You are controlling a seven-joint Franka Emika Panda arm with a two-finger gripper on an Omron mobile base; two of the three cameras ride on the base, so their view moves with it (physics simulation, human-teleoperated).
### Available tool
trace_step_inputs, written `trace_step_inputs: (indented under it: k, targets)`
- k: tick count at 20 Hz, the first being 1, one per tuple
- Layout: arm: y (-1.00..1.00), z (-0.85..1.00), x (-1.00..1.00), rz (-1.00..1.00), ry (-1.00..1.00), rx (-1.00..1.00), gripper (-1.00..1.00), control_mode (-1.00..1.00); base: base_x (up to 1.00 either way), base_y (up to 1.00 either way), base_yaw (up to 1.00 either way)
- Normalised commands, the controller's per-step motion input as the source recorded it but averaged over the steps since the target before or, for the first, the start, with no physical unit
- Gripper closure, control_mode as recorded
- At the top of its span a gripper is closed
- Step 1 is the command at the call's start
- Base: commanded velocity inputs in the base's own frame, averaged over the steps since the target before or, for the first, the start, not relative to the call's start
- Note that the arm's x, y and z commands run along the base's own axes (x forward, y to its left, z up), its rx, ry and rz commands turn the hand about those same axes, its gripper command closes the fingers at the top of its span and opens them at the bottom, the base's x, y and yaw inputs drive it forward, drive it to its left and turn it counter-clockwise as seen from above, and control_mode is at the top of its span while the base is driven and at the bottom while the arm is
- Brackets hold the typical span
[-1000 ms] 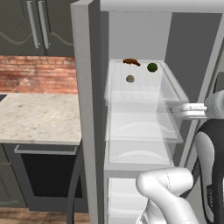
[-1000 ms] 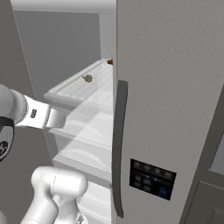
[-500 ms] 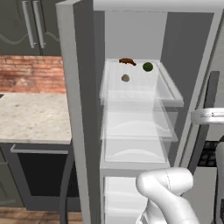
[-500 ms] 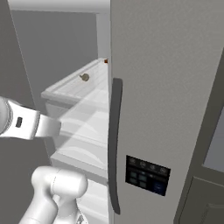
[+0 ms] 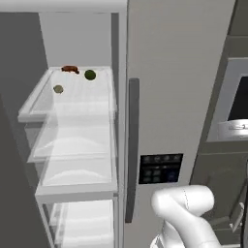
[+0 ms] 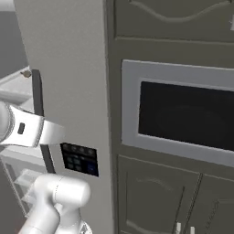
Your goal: Transport the steak and garlic to the fridge. Place the steak on the rack containing meat and place the garlic on the rack containing the vegetable, ensuring meats and vegetables are on different racks.
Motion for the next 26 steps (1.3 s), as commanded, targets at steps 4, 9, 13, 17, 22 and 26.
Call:
trace_step_inputs:
  k: [4,9,13,17,22,26]
  targets:
    - [0.00,0.00,0.00,0.00,0.00,0.00,-1.00,1.00,-0.07,-1.00,-0.51]
    - [0.00,0.00,0.00,0.00,0.00,0.00,-1.00,1.00,-0.19,-1.00,-0.40]
    - [0.00,0.00,0.00,0.00,0.00,0.00,-1.00,1.00,-0.10,-1.00,-0.43]
    - [0.00,0.00,0.00,0.00,0.00,0.00,-1.00,1.00,0.00,-0.95,-0.70]
    - [0.00,0.00,0.00,0.00,0.00,0.00,-1.00,1.00,0.00,-0.23,-0.94]
    - [0.00,0.00,0.00,0.00,0.00,0.00,-1.00,1.00,0.00,0.00,-1.00]
